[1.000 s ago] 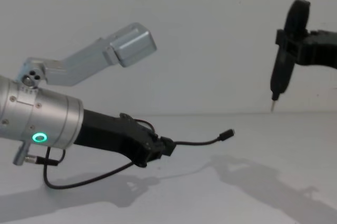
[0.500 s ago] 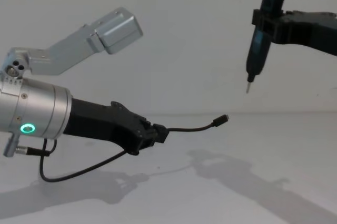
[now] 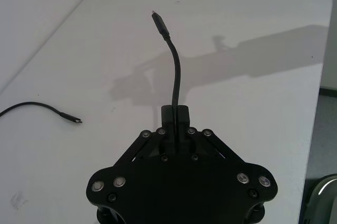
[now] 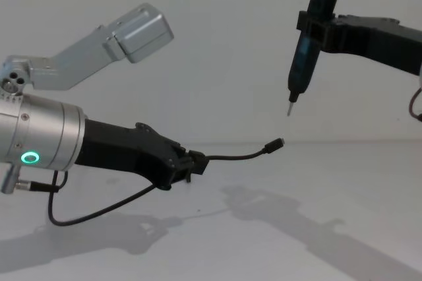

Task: Pick up the data cable with the one hand.

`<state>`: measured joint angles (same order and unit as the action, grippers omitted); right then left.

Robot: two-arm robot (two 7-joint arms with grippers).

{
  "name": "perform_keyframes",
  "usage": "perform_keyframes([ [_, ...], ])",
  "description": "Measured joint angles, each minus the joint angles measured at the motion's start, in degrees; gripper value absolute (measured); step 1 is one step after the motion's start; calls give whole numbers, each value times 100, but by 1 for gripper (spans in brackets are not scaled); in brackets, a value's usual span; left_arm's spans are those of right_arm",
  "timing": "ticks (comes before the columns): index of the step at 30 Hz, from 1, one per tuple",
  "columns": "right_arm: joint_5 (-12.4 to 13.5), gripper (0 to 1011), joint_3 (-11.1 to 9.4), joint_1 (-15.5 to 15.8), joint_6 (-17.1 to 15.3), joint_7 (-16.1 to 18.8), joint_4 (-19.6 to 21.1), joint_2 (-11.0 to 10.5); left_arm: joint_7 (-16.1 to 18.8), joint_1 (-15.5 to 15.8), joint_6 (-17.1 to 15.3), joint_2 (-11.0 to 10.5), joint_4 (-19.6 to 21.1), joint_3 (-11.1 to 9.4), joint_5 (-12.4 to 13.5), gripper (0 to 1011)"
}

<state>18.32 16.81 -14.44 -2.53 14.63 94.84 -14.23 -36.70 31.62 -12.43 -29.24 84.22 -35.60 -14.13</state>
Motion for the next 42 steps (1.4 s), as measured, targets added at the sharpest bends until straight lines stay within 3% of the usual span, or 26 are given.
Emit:
perform_keyframes([
  [12, 162, 263, 40, -132, 76, 99, -312, 114, 1, -6, 14, -10, 10, 12, -8, 41],
  [42, 464, 263, 86, -390, 255, 295, -916, 148, 1, -10, 23, -17, 17, 20, -11, 41],
])
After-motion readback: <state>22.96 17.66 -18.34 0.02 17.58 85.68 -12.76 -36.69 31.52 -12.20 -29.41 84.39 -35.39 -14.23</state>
